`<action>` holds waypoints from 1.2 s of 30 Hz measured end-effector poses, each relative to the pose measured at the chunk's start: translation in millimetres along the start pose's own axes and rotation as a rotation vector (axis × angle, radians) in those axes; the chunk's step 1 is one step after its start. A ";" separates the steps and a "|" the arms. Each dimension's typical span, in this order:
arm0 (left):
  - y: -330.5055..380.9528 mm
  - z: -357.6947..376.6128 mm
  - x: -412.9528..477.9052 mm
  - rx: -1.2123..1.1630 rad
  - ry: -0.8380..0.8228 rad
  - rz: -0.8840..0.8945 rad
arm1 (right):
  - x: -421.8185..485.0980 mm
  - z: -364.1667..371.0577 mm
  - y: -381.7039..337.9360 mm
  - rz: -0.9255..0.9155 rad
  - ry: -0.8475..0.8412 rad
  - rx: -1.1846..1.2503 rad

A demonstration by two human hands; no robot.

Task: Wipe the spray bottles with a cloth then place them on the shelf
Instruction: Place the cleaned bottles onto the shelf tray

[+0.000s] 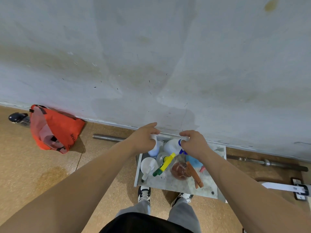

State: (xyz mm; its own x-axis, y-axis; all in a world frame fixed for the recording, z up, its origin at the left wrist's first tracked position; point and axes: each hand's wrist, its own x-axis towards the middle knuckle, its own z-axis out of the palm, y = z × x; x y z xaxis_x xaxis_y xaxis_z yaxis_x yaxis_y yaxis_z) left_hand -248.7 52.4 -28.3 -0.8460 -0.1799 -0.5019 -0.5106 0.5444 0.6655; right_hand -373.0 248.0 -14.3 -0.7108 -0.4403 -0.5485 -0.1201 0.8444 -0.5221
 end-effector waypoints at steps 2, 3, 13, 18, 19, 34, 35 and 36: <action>-3.8 -3.1 -1.4 0.109 -0.032 0.027 | 2.5 -0.6 3.8 0.129 0.052 0.185; -6.6 -4.1 -1.1 0.188 -0.035 0.042 | 2.5 0.2 3.4 0.206 0.063 0.345; -2.7 -2.4 1.5 0.456 0.169 0.029 | 2.2 2.2 3.6 0.083 -0.037 -0.001; 2.2 4.0 -1.5 0.328 0.093 -0.001 | 8.0 -4.4 3.0 -0.327 -0.219 -0.580; 2.1 5.2 -1.8 0.344 0.079 0.006 | 7.9 -4.6 0.8 -0.341 -0.269 -0.643; -1.8 13.9 -9.8 0.253 0.142 -0.035 | 6.3 21.9 5.0 -0.197 -0.059 -0.424; -1.3 14.0 -10.1 0.252 0.141 -0.041 | 6.1 21.7 5.4 -0.190 -0.066 -0.424; -0.5 13.7 -10.6 0.252 0.138 -0.047 | 5.9 20.7 6.2 -0.183 -0.069 -0.429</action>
State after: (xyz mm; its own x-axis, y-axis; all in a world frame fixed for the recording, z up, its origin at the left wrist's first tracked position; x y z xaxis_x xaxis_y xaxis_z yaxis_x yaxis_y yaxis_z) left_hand -237.3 65.2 -30.9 -0.8442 -0.3102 -0.4371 -0.5099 0.7162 0.4765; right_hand -363.6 244.4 -34.3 -0.6054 -0.6005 -0.5224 -0.5250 0.7946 -0.3050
